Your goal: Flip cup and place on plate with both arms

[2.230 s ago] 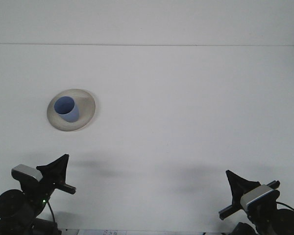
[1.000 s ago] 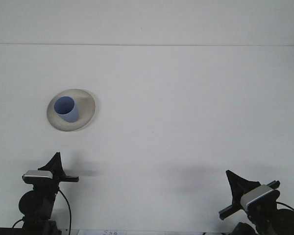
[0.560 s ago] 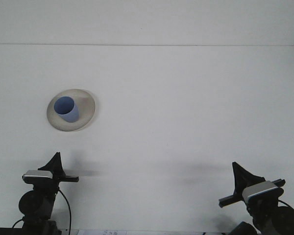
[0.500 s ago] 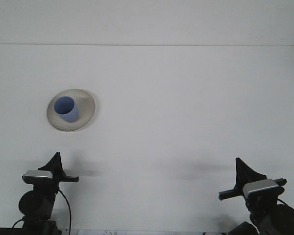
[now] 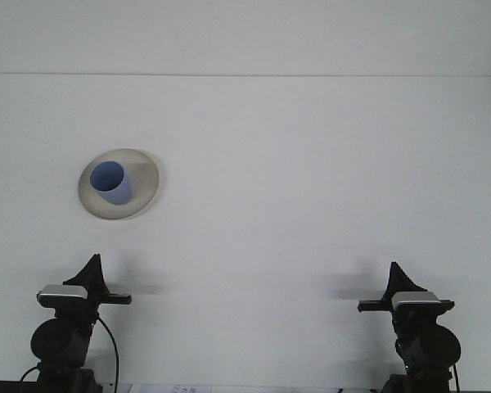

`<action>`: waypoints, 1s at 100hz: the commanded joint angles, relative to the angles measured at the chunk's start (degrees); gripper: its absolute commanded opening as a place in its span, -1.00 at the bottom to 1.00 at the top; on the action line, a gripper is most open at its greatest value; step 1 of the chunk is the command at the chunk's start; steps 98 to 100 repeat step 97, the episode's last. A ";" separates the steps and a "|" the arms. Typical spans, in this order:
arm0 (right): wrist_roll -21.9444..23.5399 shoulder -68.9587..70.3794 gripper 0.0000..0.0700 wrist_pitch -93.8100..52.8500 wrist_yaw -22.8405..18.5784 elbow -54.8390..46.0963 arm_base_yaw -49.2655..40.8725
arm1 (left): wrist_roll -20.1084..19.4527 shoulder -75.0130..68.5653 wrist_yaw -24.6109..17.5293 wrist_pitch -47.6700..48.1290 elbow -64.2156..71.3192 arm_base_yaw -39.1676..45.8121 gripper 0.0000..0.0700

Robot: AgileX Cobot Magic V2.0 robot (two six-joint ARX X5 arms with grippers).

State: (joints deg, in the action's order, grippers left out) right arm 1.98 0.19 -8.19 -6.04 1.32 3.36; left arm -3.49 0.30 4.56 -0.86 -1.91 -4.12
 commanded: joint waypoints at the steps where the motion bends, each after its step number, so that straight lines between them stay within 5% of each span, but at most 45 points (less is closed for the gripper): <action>1: 0.90 -0.11 -0.98 1.40 0.26 -0.63 0.04 | 0.04 -0.13 0.15 -0.74 1.11 0.02 -0.96; 100: 1.18 -0.11 -0.98 2.49 0.15 -0.59 0.04 | 0.04 -0.13 0.15 -0.79 1.11 0.02 -0.96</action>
